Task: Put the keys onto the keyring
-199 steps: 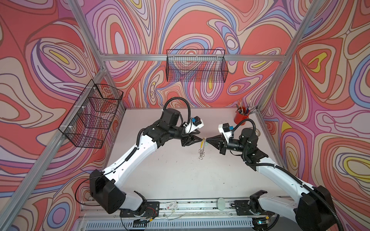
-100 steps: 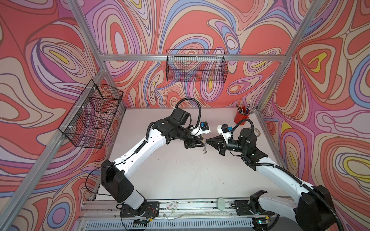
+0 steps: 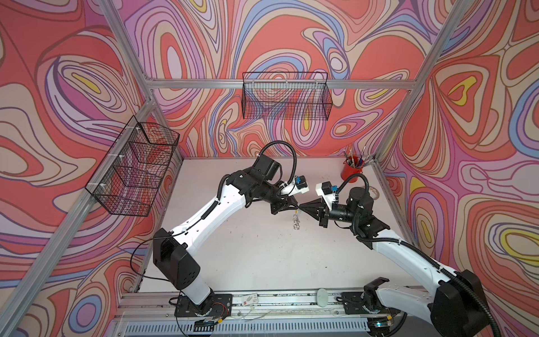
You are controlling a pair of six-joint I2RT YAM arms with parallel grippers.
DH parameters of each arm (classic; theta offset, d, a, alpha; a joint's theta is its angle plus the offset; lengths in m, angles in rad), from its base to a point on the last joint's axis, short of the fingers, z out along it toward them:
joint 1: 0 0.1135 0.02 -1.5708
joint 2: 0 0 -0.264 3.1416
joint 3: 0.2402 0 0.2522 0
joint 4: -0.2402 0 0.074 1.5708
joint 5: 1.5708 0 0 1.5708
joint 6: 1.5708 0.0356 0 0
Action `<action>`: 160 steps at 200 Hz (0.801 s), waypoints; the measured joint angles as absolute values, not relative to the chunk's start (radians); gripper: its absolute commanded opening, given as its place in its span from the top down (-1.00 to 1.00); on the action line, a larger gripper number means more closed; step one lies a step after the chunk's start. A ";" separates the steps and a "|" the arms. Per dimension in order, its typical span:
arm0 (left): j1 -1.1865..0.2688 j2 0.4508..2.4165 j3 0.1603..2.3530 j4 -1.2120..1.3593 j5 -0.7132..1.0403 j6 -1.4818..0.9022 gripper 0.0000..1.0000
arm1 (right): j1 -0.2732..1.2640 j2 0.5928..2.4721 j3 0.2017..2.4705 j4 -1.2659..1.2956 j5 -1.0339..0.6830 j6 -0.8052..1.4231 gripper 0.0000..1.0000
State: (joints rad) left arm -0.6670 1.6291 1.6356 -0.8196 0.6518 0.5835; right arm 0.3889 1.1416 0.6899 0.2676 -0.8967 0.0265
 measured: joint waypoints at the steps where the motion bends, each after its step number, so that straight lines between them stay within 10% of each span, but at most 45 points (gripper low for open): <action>1: -0.667 1.629 1.636 -0.820 0.652 0.583 0.80 | 0.389 1.142 0.690 0.268 -0.897 0.026 1.00; 52: -0.668 1.634 1.634 -0.804 0.645 0.540 1.00 | 0.389 1.142 0.698 0.249 -0.875 0.016 1.00; 82: -0.657 1.607 1.577 -0.717 0.634 0.486 1.00 | 0.388 1.139 0.732 0.197 -0.834 0.025 0.47; 160: -0.593 1.428 1.322 -0.411 0.689 0.336 1.00 | 0.387 1.077 0.764 0.145 -0.696 0.054 0.27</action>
State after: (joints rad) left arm -0.5934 1.4277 1.3216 -0.4107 0.6888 0.3363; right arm 0.3874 1.0771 0.7643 0.1452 -0.6960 0.0544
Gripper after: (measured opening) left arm 0.054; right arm 0.365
